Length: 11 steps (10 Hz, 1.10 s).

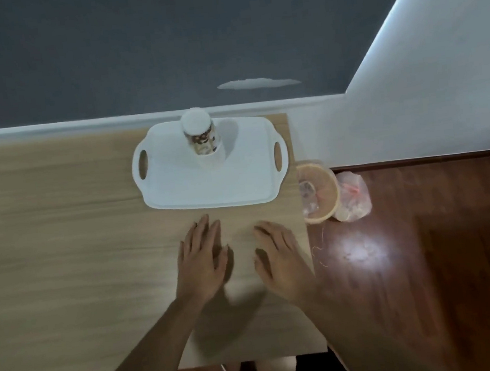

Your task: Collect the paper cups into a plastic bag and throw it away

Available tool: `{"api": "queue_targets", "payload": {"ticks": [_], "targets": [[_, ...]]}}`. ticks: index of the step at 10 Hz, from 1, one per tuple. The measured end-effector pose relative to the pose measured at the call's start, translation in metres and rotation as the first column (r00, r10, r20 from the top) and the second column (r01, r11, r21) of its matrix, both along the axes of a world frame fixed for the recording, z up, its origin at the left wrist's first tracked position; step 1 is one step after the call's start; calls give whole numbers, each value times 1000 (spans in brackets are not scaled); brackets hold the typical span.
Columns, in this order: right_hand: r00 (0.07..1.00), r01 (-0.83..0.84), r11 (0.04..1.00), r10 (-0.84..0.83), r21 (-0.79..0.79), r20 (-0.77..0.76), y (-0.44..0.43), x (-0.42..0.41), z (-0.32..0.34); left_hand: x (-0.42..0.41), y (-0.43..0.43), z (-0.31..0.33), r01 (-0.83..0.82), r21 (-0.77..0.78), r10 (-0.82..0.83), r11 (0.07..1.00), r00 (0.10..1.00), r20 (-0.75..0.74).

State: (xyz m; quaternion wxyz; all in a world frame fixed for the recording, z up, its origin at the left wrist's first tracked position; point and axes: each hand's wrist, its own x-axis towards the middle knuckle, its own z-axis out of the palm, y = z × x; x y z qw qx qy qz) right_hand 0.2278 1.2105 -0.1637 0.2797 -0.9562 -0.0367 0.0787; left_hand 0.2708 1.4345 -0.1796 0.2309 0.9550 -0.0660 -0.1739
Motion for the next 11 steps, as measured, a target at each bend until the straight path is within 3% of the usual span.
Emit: {"api": "queue_targets", "payload": {"ticks": [1,3,6,10,11], "targets": [[998,60,991,-58,-122,15,33,-6,-16,-10,32,-19,75,185,-89,980,993,71],[981,172,949,-140,-265,135,58,-3,-47,-16,35,-46,41,241,-100,970,967,235],[965,232,929,-183,-288,187,61,-8,-65,-20,43,-70,19,195,-84,981,940,331],[974,200,935,-158,-292,163,62,-12,-63,-20,44,-69,-15,159,-41,987,938,344],[976,214,966,-203,-145,84,61,-9,-49,-23,41,-64,-33,148,-28,988,921,389]]}}
